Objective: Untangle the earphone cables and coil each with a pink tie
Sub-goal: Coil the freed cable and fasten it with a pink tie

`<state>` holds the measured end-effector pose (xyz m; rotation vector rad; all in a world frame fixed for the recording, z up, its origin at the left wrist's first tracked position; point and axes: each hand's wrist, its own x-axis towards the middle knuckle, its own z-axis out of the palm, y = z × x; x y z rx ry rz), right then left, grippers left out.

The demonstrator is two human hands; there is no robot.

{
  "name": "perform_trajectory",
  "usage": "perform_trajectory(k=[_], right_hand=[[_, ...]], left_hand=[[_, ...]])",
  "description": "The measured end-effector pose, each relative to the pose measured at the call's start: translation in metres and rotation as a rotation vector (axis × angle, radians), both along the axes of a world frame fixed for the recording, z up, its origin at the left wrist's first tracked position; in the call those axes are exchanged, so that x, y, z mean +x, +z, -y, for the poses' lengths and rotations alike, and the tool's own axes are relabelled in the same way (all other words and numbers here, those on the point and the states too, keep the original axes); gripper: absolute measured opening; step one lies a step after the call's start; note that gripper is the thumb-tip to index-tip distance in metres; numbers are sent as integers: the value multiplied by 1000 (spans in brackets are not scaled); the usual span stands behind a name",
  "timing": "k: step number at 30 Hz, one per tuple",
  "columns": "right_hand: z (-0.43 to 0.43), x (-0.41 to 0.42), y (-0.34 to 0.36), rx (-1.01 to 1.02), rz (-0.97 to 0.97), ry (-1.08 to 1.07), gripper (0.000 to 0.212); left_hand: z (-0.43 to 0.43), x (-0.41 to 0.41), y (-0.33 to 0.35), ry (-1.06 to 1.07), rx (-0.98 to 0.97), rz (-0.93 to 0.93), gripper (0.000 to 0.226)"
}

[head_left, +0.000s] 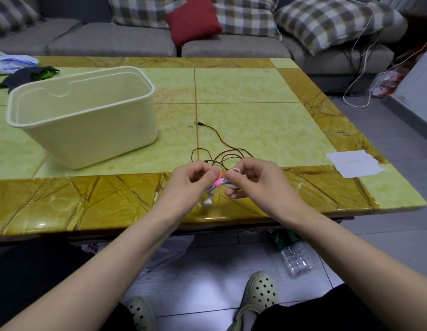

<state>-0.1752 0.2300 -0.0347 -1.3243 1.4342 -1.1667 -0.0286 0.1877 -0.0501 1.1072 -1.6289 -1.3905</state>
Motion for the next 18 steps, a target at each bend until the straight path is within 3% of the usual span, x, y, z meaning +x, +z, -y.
perform_trajectory(k=[7,16,18], right_hand=[[7,3,0,-27,10,-70,18],[6,0,2,67,157,-32,16],[5,-3,0,80,103,-40,12]], left_hand=[[-2,-4,2,-18,43,-44,19],[-1,1,6,-3,51,6,6],[-1,2,7,-34,17,69,5]])
